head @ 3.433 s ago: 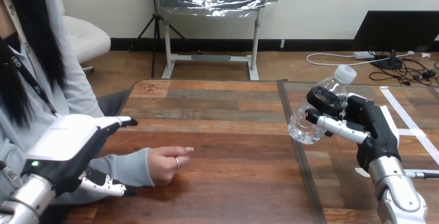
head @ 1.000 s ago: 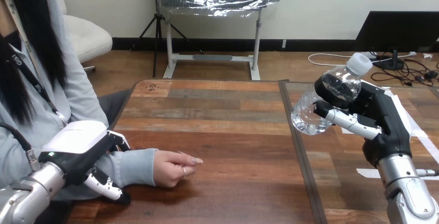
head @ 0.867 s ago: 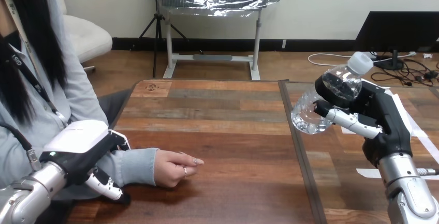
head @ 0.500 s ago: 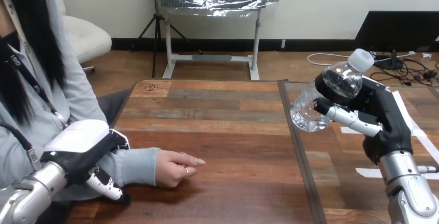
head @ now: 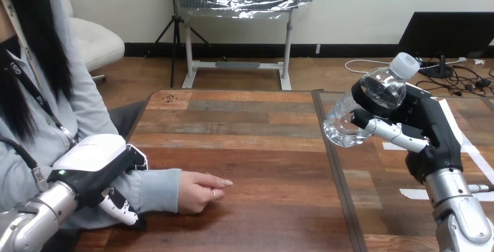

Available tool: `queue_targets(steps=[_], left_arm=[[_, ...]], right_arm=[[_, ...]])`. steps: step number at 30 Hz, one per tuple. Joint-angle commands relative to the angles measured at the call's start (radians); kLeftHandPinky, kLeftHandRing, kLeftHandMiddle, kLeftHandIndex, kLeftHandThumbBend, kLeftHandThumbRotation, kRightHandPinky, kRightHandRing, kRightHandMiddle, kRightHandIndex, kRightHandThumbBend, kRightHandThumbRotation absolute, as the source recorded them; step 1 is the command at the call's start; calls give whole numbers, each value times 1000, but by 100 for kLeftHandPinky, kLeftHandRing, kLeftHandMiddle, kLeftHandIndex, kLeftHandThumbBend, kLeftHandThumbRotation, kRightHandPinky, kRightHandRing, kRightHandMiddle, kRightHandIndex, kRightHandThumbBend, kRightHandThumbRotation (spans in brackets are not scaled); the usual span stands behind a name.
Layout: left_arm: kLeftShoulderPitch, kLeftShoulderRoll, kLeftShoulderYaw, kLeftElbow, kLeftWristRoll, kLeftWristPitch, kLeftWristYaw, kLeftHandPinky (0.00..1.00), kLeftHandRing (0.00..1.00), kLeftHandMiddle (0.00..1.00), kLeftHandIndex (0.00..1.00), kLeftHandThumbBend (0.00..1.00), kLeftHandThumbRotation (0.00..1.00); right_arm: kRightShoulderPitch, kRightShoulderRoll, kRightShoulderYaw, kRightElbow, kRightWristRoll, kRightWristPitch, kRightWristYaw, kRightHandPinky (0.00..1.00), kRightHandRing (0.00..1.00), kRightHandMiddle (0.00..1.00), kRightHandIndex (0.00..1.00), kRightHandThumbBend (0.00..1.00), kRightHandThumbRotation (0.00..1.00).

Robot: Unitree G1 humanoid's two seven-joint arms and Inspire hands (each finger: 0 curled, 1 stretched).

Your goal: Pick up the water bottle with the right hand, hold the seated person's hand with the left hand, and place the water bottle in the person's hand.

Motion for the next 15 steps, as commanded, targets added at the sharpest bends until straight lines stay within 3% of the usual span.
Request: queue_targets(steps=[1, 15], left_arm=[[-31, 0, -21, -3, -3, -3, -2, 25, 31, 37, 35, 94, 1], [-28, -5, -15, -3, -16, -37, 22, 20, 25, 31, 31, 90, 0]], right_arm=[[-41, 14, -7, -79, 25, -21, 10, 25, 31, 40, 45, 66, 0], [-32, 28, 1, -103, 21, -13, 27, 25, 31, 41, 45, 63, 0]])
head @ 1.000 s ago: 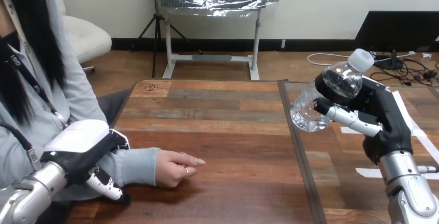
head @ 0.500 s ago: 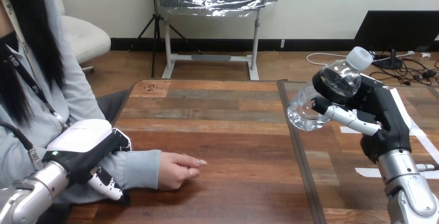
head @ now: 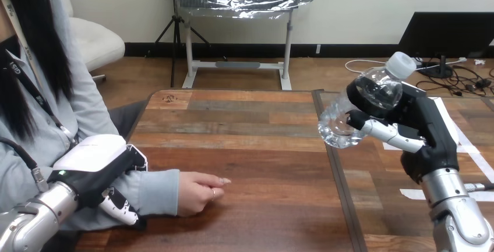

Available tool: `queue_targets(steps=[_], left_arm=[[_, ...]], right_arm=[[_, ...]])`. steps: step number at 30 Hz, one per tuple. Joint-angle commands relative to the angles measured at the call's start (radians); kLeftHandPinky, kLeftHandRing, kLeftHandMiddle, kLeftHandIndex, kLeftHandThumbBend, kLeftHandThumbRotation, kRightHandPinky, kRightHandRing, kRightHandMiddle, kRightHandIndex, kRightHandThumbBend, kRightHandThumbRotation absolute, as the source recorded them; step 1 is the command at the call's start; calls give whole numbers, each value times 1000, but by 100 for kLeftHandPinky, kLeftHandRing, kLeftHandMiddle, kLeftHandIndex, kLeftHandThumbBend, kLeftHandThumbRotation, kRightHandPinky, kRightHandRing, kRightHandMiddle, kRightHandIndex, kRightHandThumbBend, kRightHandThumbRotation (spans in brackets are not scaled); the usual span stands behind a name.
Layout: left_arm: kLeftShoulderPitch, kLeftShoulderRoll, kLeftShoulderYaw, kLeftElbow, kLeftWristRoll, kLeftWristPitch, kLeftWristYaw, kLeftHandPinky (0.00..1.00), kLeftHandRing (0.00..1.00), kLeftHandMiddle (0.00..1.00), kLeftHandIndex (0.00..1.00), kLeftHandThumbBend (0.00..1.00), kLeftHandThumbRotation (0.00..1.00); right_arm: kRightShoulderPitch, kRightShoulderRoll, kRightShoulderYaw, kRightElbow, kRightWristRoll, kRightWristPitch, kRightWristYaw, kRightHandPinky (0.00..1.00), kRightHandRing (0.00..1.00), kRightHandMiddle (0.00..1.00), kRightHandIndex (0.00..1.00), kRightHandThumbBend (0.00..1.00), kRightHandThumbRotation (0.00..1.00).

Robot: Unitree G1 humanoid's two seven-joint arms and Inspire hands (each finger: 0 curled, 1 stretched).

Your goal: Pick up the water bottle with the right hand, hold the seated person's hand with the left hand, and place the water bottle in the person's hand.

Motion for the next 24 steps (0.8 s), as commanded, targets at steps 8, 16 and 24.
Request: queue_targets(steps=[8, 16, 24], left_arm=[[-24, -6, -2, -23, -40, -35, 2, 19, 24, 30, 28, 87, 0], [-24, -6, 2, -31, -54, -51, 5, 18, 24, 30, 28, 84, 0], [-24, -9, 6, -48, -57, -53, 15, 18, 23, 29, 28, 83, 0]], right_arm=[[-50, 20, 8, -59, -3, -23, -8, 25, 30, 40, 45, 64, 0], [-52, 26, 21, -58, -14, -18, -7, 24, 30, 40, 45, 65, 0], [-62, 31, 36, -40, -28, -27, 0, 24, 30, 40, 45, 64, 0]])
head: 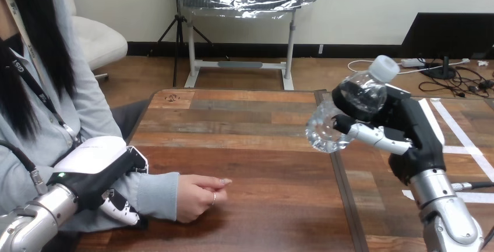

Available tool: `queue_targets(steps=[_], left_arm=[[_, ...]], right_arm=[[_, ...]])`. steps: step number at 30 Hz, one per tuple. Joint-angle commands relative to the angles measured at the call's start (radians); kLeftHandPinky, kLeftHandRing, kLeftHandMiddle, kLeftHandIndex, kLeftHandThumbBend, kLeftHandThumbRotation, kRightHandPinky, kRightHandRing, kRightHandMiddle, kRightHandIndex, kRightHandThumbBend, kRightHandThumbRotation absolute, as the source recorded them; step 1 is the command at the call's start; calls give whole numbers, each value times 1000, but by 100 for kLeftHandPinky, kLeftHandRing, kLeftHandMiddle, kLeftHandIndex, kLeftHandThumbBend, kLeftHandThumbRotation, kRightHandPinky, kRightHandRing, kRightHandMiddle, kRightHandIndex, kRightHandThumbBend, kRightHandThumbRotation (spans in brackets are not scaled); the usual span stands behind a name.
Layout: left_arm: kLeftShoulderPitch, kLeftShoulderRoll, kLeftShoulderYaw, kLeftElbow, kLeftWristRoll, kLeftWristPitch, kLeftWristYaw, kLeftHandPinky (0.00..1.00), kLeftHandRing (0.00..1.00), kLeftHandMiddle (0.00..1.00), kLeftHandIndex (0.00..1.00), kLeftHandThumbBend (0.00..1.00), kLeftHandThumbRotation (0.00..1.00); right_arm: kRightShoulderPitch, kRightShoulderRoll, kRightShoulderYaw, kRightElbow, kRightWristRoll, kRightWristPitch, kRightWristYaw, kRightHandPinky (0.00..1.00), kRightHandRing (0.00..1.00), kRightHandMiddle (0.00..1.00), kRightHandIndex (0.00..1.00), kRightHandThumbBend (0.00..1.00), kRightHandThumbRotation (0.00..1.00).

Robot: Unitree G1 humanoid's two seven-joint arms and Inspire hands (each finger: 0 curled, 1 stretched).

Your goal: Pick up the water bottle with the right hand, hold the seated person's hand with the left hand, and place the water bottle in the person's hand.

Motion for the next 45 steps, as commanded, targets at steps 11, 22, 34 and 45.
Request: queue_targets(steps=[11, 22, 34, 45], left_arm=[[-36, -14, 13, -92, -36, -13, 8, 18, 23, 29, 28, 82, 0], [-46, -17, 21, -120, -49, -13, 4, 18, 24, 30, 29, 83, 0], [-53, -18, 24, -178, -51, 36, -22, 18, 24, 30, 29, 83, 0], [-59, -20, 31, -222, -65, 69, -56, 19, 25, 31, 30, 83, 0]], right_arm=[[-85, 26, 29, -3, -14, -26, 7, 23, 30, 40, 45, 65, 0], [-114, 52, 43, 53, -26, -35, 19, 23, 29, 39, 45, 65, 0], [-135, 67, 67, 103, -70, -45, -1, 23, 29, 38, 44, 64, 0], [-145, 75, 90, 139, -125, -68, -31, 24, 30, 40, 45, 65, 0]])
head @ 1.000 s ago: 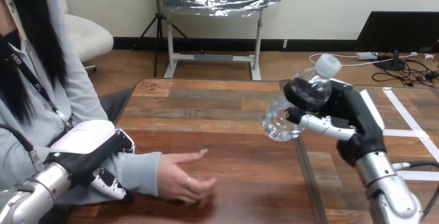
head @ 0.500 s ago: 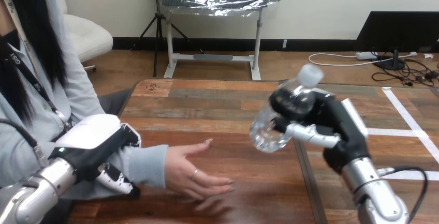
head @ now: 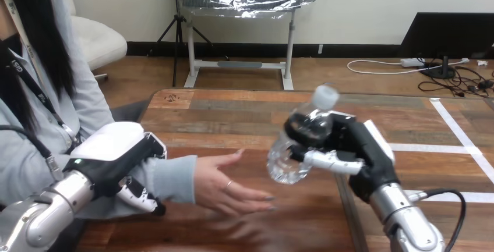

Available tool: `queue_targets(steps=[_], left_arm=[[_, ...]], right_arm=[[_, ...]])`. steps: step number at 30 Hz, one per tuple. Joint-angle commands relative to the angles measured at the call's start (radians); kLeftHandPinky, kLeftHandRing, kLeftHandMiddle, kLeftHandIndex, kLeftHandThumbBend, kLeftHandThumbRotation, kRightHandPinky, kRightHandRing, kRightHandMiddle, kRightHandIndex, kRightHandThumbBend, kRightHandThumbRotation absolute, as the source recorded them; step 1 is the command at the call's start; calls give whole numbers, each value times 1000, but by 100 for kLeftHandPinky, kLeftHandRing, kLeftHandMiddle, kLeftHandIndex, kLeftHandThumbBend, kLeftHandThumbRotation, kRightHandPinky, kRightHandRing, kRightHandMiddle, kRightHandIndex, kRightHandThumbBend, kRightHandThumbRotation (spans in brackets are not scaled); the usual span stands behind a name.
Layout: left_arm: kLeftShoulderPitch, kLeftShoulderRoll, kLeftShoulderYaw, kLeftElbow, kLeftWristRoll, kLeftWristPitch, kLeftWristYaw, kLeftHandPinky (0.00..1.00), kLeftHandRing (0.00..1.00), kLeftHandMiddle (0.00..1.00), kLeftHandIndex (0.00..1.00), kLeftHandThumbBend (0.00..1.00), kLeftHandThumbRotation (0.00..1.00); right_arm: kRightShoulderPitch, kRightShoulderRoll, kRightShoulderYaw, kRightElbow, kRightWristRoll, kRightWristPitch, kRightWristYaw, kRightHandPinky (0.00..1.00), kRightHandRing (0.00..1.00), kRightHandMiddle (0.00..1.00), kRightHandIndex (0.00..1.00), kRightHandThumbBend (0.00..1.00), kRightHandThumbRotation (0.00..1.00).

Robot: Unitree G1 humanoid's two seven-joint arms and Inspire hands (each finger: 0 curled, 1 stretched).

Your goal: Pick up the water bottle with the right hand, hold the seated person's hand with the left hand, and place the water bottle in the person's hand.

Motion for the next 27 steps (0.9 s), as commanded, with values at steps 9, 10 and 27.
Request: queue_targets(steps=[9, 10, 27], left_arm=[[-75, -1, 33, -73, -41, 3, -5, 19, 24, 30, 29, 85, 0], [-76, -2, 33, -71, -41, 2, -4, 19, 24, 30, 29, 85, 0], [-93, -8, 24, -83, -29, 2, 2, 17, 23, 30, 29, 86, 0]], right_arm=[[-126, 17, 17, 26, -17, -69, -20, 24, 30, 39, 45, 67, 0], [-126, 18, 18, 28, -18, -71, -20, 24, 30, 39, 45, 67, 0], [-132, 54, 38, 67, -39, -92, -14, 22, 28, 38, 44, 66, 0]])
